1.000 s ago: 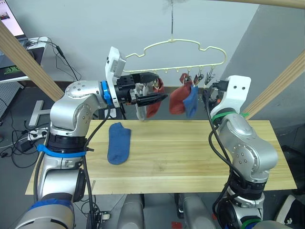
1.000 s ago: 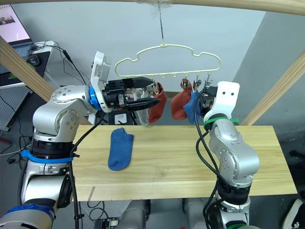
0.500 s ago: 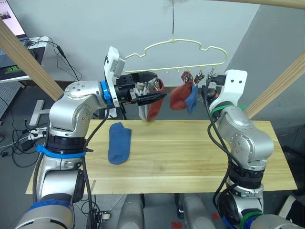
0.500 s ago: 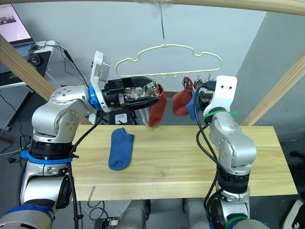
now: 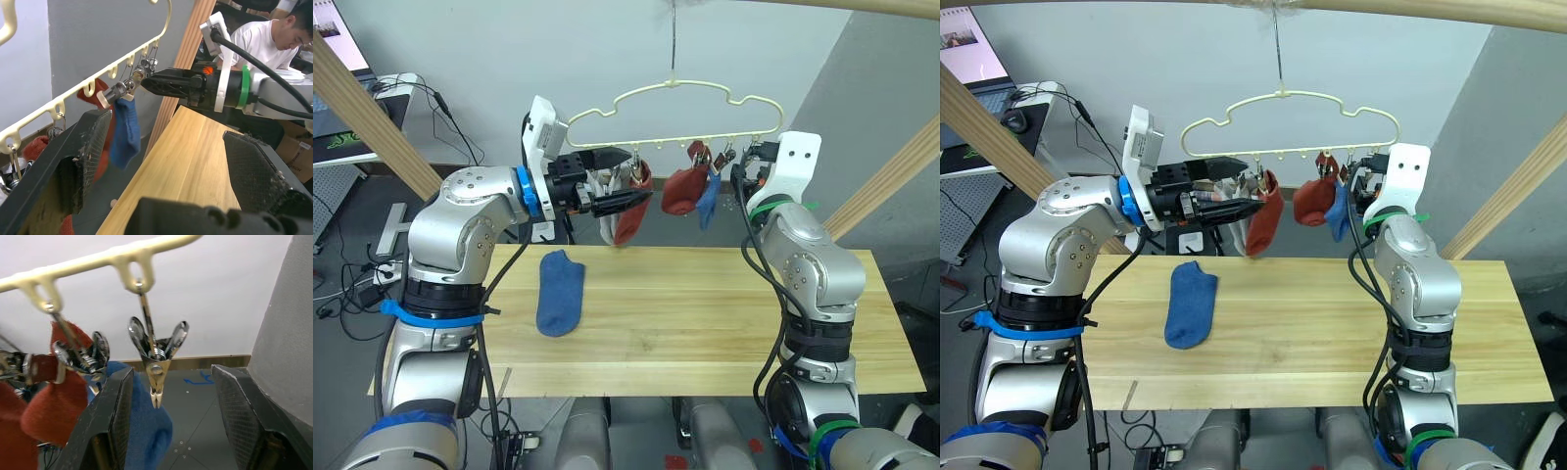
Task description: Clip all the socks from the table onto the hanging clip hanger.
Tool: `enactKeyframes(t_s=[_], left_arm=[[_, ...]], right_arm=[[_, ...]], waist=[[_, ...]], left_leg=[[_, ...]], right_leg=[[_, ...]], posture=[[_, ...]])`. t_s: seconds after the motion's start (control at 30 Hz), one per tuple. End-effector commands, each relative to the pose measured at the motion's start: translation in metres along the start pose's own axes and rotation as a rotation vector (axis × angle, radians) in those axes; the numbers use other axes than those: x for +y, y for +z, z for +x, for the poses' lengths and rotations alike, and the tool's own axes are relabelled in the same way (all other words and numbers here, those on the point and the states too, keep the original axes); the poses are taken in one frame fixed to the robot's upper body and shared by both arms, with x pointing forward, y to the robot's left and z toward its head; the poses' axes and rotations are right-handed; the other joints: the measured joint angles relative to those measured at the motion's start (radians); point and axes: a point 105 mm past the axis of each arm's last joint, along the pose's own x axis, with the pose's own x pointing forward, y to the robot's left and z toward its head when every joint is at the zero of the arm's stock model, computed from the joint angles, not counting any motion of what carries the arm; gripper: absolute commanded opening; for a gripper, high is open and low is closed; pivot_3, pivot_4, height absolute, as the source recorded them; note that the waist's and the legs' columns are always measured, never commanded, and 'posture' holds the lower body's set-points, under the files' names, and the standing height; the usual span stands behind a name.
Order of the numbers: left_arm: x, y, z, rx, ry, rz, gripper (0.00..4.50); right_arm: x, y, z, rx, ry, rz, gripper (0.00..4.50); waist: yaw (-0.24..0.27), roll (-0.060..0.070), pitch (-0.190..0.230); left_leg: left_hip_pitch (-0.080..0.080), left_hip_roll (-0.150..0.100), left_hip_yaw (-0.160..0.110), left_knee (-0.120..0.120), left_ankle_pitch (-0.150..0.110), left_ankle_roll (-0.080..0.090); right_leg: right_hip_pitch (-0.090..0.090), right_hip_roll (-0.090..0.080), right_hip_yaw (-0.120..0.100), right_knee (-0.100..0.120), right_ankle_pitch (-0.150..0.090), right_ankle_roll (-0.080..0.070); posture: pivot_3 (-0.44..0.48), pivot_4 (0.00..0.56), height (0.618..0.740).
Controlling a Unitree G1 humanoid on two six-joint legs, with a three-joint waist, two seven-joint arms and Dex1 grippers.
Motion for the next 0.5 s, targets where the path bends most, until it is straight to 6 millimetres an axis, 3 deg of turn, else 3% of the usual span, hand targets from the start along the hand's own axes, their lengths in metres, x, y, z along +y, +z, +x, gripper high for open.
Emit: enactKeyframes(t_s=[0.03, 0.5], left_arm=[[-0.003, 0.011, -0.003, -0.02, 0.006, 0.049, 4.16], [-0.001, 0.009, -0.004, -0.015, 0.03, 0.048, 4.16]], right_arm=[[-0.003, 0.022, 0.003, -0.086, -0.008, 0.003, 2.59], [0.005, 0.039, 0.02, -0.131, 0.01, 0.023, 2.59]], waist=[[0.0, 0.0, 0.0], [0.001, 0.0, 0.0]], left_leg=[[0.0, 0.0, 0.0, 0.0, 0.0, 0.0], [0.0, 0.0, 0.0, 0.0, 0.0, 0.0]], right_leg=[[0.0, 0.0, 0.0, 0.0, 0.0, 0.0], [0.0, 0.0, 0.0, 0.0, 0.0, 0.0]], posture=[[0.101, 0.251, 0.74], [0.115, 0.255, 0.74]])
